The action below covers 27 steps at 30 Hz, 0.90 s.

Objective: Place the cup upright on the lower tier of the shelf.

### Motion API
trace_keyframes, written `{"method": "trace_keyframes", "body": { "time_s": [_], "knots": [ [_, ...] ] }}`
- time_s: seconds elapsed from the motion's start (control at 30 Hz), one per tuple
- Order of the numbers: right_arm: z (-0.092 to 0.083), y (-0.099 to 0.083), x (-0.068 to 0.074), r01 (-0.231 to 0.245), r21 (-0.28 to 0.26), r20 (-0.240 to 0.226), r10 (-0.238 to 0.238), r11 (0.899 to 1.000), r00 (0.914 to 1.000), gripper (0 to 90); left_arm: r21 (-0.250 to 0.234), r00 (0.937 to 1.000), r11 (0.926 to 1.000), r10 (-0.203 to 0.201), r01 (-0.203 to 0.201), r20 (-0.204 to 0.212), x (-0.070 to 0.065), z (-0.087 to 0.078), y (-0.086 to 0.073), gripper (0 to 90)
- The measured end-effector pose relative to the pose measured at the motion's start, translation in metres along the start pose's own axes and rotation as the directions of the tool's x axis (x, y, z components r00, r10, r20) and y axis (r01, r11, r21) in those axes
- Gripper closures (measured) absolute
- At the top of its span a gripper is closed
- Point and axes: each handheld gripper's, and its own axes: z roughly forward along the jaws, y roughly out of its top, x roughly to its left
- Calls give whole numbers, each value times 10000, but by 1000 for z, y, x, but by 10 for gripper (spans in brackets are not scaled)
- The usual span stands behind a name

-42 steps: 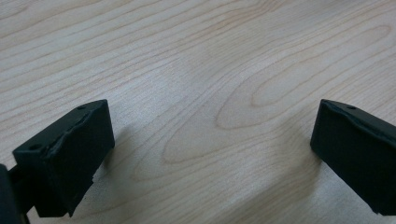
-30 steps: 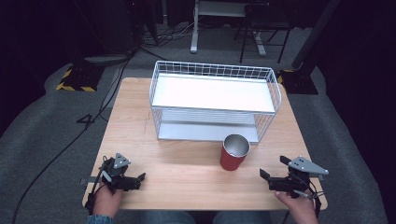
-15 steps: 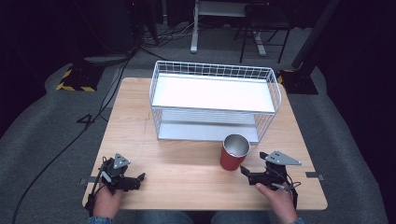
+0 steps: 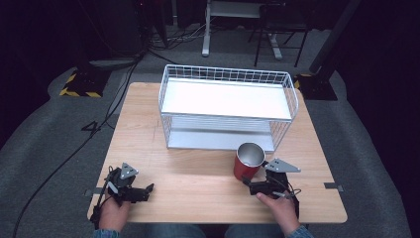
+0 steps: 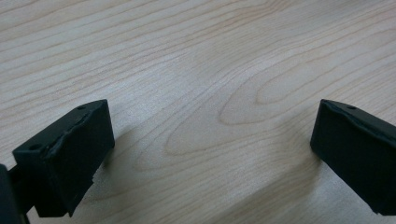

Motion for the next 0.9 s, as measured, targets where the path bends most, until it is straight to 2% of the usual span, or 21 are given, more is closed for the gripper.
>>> {"method": "trace_keyframes", "body": {
  "time_s": [0.3, 0.53, 0.67, 0.77, 0.9],
  "knots": [
    [18, -1, 4, -77, 75, 79, 76, 9999, 9999, 6, 9, 10000, 10000, 16, -16, 1, 0, 0, 0, 1],
    [22, 0, 3, -264, -248, 281, 271, 9993, 9992, 45, -4, 10000, 10000, 6, -6, 0, 0, 0, 0, 1],
    [24, 1, 4, -124, -268, 249, 130, 9996, 9996, 90, 9, 10000, 10000, 17, -17, 1, 0, 0, 0, 1],
    [24, 2, 5, 41, -337, 47, -40, 9994, 10000, 150, 7, 10000, 10000, 14, -14, -9, 0, 0, 0, 2],
    [24, 2, 7, 373, -397, 305, -361, 9985, 9989, 168, 8, 10000, 10000, 16, -16, -13, 0, 0, 0, 1]
  ]
}}
